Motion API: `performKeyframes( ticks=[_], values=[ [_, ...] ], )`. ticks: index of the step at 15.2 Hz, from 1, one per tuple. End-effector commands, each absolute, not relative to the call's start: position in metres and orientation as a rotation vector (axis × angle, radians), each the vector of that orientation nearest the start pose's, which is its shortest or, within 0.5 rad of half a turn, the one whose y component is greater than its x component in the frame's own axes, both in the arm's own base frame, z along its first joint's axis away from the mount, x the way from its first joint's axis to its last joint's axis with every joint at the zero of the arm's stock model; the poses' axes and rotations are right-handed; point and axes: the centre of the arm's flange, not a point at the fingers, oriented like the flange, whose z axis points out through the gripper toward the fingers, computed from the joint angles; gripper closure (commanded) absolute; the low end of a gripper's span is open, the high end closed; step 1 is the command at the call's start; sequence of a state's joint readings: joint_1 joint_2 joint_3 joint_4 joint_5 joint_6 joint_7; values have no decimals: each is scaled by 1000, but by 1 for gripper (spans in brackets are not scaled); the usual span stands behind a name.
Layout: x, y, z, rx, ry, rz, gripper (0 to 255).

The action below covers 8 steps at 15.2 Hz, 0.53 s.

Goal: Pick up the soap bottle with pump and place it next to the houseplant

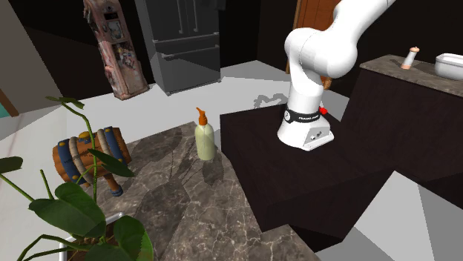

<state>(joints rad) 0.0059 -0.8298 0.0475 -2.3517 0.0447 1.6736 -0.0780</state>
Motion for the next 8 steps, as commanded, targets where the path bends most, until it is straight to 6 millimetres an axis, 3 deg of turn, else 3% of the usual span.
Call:
performKeyframes(
  ticks=[1,8],
  values=[
    [305,26,615,-3121,-183,-237,0],
    [320,-24,538,-3114,-185,-180,0]
  ],
)
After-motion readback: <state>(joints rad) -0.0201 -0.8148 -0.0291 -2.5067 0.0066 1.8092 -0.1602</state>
